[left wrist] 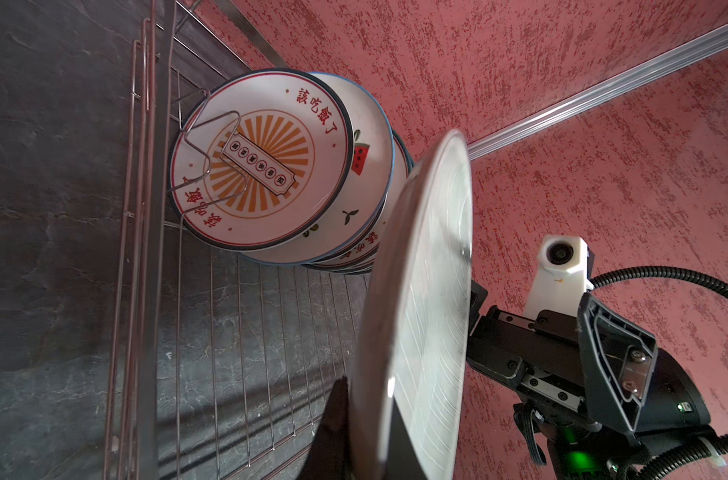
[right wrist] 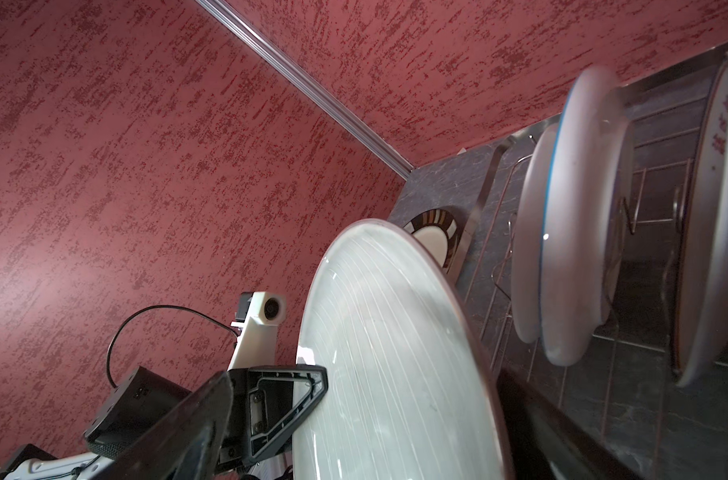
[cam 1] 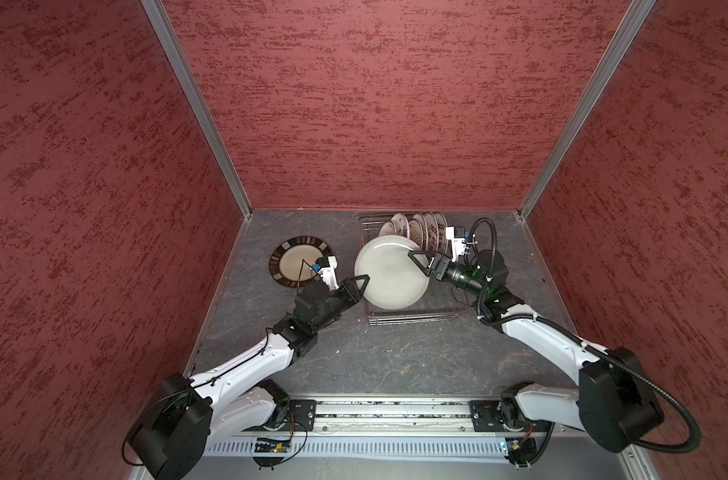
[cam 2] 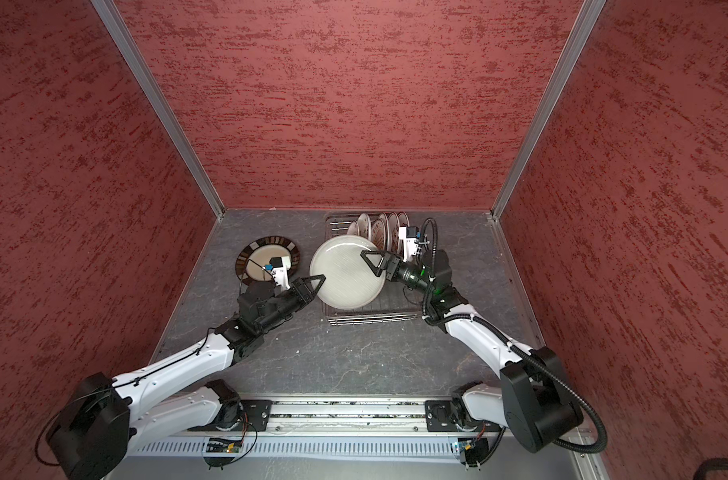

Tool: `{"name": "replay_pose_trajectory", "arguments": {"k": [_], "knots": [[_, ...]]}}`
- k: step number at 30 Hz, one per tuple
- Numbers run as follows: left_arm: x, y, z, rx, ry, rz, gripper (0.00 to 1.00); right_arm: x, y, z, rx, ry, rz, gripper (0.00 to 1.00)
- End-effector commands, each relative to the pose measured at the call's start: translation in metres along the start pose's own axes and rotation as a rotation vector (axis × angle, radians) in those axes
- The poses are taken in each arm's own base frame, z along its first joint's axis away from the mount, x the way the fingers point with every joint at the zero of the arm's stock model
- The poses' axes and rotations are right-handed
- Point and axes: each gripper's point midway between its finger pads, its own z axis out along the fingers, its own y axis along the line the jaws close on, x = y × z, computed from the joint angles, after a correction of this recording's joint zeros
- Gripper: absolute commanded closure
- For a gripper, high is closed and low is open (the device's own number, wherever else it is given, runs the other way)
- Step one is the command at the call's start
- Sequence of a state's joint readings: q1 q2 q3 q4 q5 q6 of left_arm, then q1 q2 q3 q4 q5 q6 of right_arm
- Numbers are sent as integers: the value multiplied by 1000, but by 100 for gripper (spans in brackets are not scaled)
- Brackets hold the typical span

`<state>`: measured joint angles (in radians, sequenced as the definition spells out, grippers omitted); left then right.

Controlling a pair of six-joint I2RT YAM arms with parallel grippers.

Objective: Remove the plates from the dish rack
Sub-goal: 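Open the right gripper while the left gripper carries the white plate away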

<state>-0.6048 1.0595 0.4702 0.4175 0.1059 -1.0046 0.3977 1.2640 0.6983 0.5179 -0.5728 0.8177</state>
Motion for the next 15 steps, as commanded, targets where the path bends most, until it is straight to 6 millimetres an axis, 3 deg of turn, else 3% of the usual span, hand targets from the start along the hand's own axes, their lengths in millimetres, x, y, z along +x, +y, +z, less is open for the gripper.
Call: {"name": "replay_pose_trajectory", "arguments": {"k": [1, 10, 15], "knots": [[-31, -49, -15, 188, -93, -18, 100, -16, 19, -3, -19, -48, -55, 1], [-62, -34, -38, 182, -147, -63, 100, -24, 15, -11, 47, -98, -130, 1], [-82, -17, -53, 144, -216, -88, 100, -18, 17, -2, 84, -57, -158, 1]]}}
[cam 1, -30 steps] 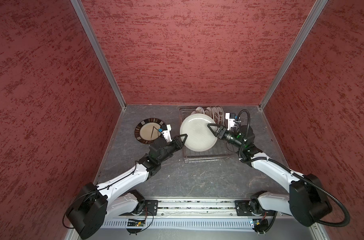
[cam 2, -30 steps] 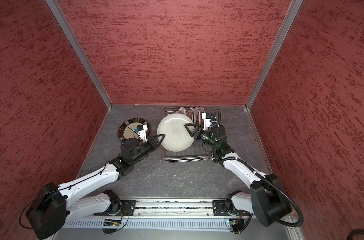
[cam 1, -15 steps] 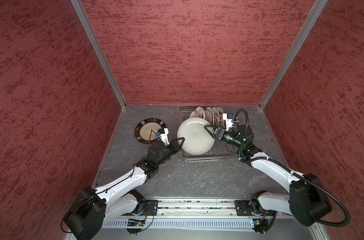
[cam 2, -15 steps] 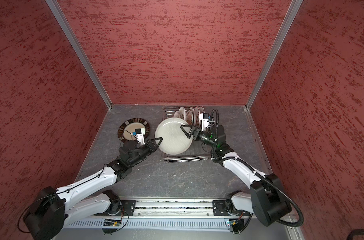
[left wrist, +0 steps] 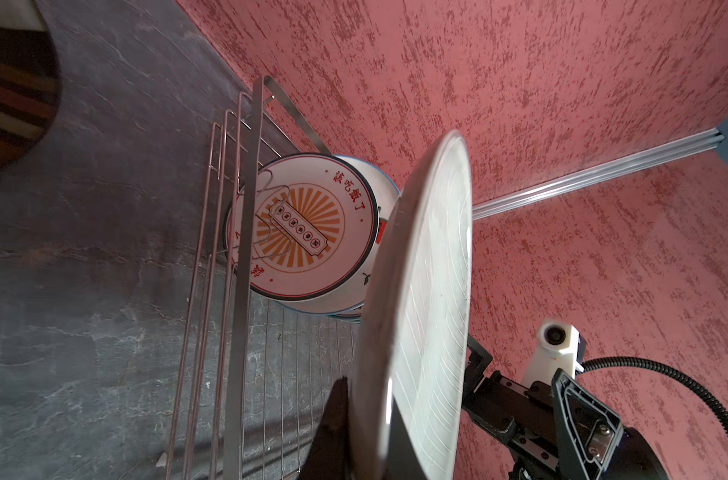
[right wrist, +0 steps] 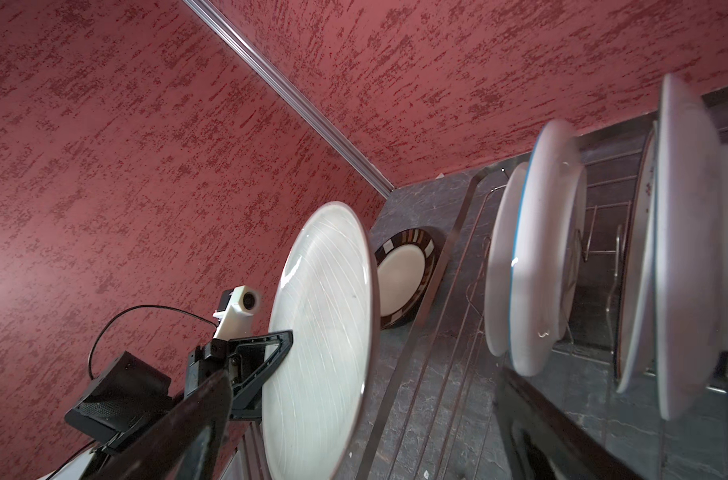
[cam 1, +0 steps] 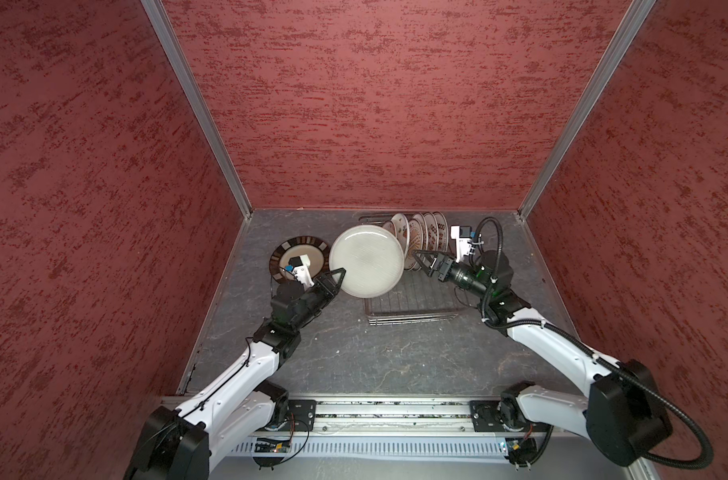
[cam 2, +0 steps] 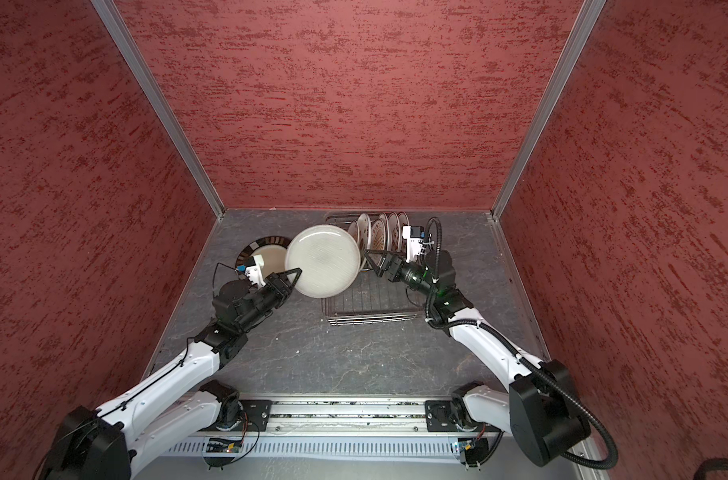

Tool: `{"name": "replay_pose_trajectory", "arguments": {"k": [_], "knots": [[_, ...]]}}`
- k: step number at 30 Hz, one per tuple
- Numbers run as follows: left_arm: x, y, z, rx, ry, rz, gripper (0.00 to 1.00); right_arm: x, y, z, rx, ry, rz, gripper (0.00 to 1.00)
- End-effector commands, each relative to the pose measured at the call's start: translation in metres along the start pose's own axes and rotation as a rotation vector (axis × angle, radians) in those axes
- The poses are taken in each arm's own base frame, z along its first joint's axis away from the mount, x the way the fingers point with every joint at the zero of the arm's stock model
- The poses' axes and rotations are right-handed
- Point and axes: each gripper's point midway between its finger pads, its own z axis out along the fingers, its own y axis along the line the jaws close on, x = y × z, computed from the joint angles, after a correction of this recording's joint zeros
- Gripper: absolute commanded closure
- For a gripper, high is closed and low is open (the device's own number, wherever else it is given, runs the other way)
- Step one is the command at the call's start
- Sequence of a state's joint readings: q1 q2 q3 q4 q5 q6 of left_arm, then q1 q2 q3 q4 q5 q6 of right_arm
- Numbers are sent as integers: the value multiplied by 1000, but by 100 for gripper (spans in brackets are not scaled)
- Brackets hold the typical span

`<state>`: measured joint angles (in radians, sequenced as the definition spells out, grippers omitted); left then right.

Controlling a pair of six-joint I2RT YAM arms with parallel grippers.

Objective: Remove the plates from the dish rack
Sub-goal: 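Open the right gripper while the left gripper carries the white plate away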

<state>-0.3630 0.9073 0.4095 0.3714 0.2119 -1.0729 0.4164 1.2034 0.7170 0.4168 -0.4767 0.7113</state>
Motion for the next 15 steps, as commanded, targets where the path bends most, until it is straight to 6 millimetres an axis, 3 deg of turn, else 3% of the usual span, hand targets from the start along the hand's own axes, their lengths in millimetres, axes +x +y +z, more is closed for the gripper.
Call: {"name": "replay_pose_trajectory", "arguments": {"k": [1, 4, 9, 15], "knots": [[-27, -41, -15, 160, -78, -8, 100, -9, 13, 7, 28, -1, -71, 1], [-41, -40, -19, 159, -109, -14, 100, -4, 22, 17, 38, 28, -112, 1], [-61, -17, -27, 100, -157, -59, 100, 11, 37, 43, 79, 83, -201, 1], [-81, -5, -35, 105, -201, -99, 100, 29, 47, 72, 151, 142, -298, 1]]}}
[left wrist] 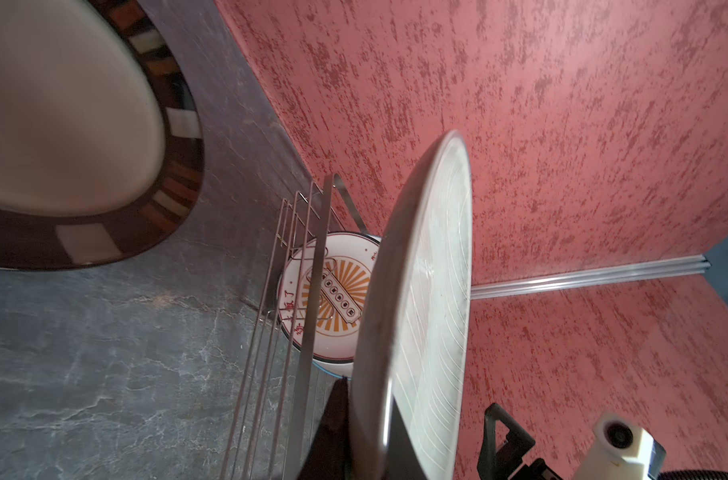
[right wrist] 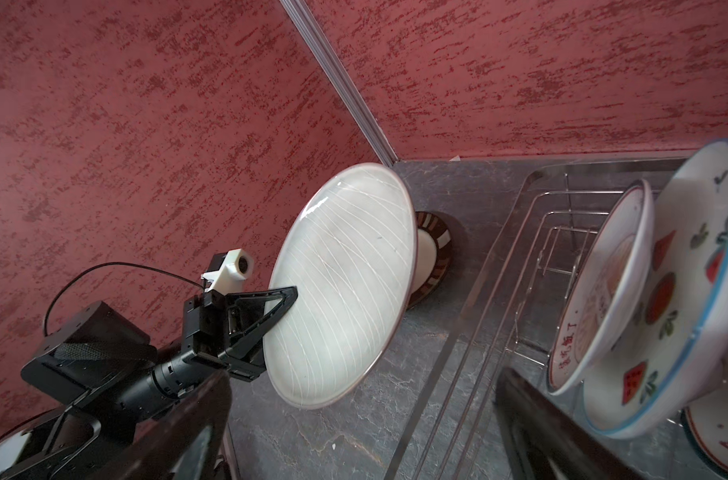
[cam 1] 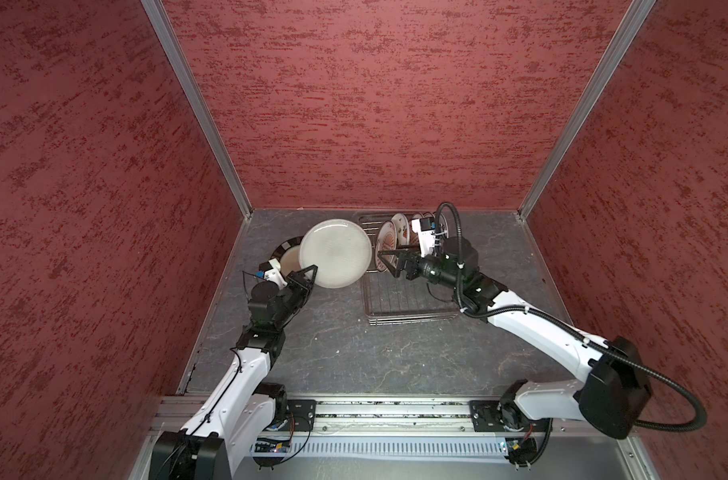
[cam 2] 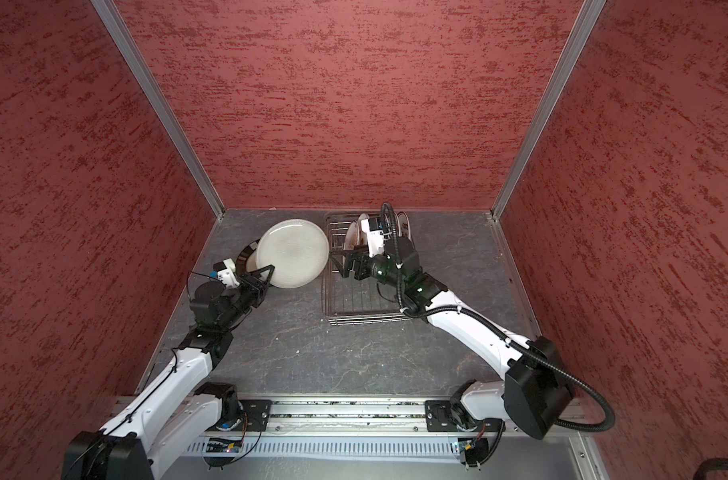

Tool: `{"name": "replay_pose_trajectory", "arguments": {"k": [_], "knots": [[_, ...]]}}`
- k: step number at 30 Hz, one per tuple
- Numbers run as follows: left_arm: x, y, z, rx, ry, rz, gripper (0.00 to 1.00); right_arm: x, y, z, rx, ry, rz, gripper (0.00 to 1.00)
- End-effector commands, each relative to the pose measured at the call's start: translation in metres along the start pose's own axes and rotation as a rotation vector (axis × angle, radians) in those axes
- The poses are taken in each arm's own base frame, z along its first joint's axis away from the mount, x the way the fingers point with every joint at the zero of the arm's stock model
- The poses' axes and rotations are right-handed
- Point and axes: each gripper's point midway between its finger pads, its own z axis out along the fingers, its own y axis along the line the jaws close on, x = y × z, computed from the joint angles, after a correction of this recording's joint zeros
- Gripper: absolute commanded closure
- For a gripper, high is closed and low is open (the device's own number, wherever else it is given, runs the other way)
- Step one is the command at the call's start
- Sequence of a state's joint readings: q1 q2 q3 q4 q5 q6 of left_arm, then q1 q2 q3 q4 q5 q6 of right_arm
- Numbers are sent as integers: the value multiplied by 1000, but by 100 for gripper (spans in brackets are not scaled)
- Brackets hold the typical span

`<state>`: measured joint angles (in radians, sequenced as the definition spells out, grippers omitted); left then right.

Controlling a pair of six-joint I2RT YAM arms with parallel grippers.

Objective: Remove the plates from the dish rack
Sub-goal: 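Open the right gripper while the left gripper carries the white plate away, then lower the white plate onto the dark-rimmed plate while the right gripper reaches the rack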

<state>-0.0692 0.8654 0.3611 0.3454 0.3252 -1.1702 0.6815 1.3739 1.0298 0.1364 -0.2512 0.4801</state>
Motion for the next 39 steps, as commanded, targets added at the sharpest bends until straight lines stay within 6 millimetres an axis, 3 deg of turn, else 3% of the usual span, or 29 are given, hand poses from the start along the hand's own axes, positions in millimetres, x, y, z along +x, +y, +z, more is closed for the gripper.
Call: {"name": "replay_pose_trajectory", "arguments": {"k": [1, 6, 17, 22, 35, 39], "knots": [[-19, -48, -10, 181, -44, 26, 100, 5, -5, 14, 112, 37, -85, 1], [-41, -29, -15, 135, -116, 4, 100, 24, -4, 47, 215, 103, -174, 1], [-76, 17, -21, -18, -245, -18, 100, 65, 15, 121, 235, 203, -323, 1], [-88, 33, -21, -99, -304, -7, 100, 79, 9, 149, 273, 251, -289, 1], [-114, 76, 0, -217, -335, -35, 100, 104, 7, 203, 214, 313, -324, 1], [-120, 72, 8, -198, -332, -26, 100, 112, 3, 211, 201, 321, -356, 1]]}}
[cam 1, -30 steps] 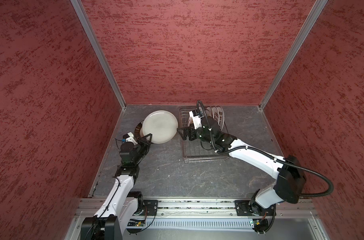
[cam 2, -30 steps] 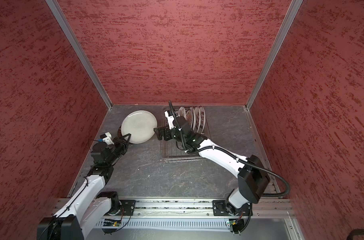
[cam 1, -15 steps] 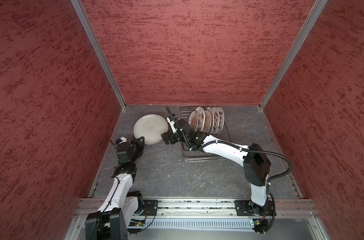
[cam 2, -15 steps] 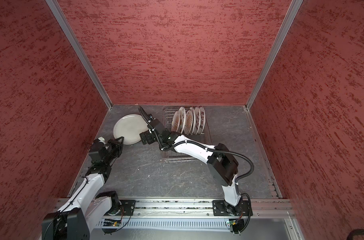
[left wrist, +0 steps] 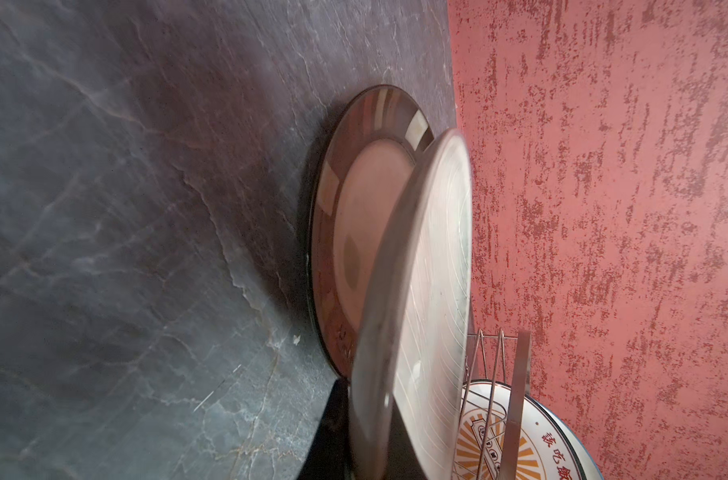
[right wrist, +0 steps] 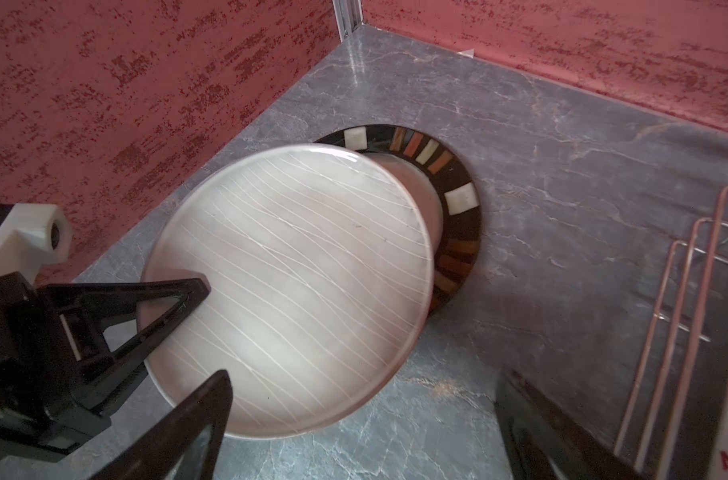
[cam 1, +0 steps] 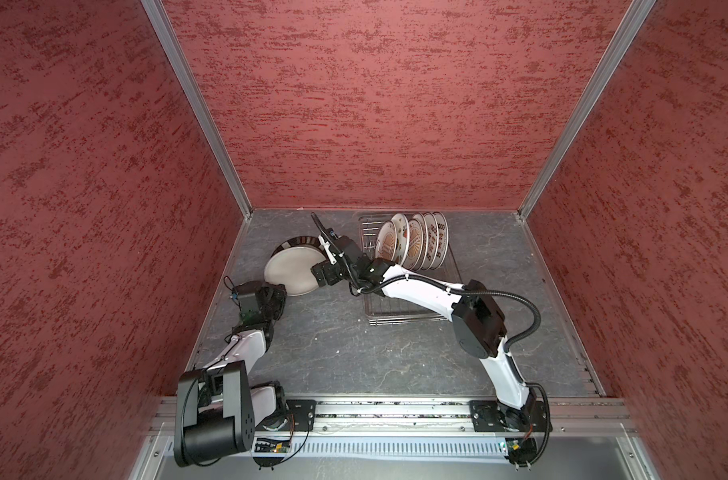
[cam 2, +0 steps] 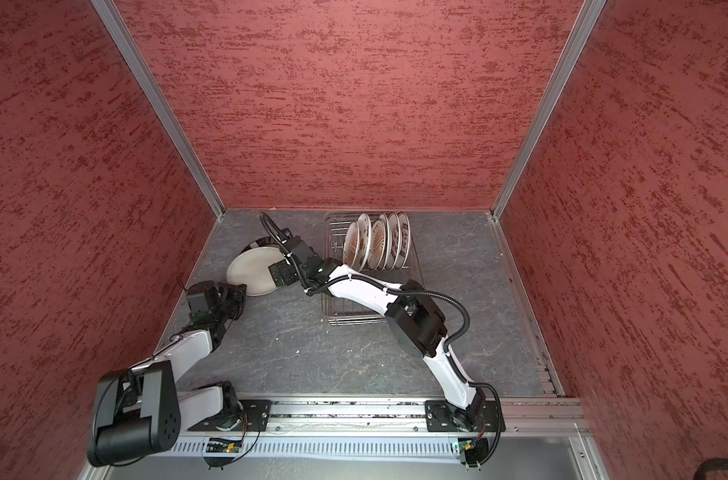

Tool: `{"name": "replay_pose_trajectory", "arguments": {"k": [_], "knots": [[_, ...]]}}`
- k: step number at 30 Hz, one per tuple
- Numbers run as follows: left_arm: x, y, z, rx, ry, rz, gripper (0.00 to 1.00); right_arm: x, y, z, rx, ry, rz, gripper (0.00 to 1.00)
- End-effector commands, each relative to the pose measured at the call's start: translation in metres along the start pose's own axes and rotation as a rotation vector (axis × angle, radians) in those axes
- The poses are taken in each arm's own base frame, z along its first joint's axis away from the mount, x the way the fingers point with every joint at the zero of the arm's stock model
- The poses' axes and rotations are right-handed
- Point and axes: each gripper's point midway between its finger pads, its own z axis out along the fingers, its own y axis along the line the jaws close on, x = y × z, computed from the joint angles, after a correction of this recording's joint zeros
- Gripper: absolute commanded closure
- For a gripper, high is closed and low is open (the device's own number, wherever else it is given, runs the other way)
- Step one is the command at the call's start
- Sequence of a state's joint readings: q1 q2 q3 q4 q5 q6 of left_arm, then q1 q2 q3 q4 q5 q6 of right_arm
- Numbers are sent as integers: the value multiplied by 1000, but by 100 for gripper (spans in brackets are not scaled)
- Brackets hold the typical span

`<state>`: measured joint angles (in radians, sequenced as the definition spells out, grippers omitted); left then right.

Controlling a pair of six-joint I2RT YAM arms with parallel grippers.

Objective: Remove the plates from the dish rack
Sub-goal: 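Lower the white plate onto the dark-rimmed plate while the right gripper reaches the rack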

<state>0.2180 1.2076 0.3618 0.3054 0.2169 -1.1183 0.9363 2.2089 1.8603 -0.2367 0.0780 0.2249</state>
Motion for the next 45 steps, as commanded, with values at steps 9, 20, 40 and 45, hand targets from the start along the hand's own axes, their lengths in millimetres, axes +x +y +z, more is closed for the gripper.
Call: {"name": "replay_pose_trajectory", "arguments": {"k": [9, 20, 40, 45], "knots": [[-29, -75, 13, 196, -91, 73, 100, 3, 5, 24, -35, 8, -22, 1], [-27, -66, 25, 97, -109, 96, 100, 12, -3, 34, -19, 21, -19, 1], [-29, -52, 47, -12, -94, 98, 100, 15, -10, 37, -14, 29, -10, 1], [-28, -48, 48, -15, -95, 92, 98, 18, -11, 36, -15, 33, -11, 1]]}}
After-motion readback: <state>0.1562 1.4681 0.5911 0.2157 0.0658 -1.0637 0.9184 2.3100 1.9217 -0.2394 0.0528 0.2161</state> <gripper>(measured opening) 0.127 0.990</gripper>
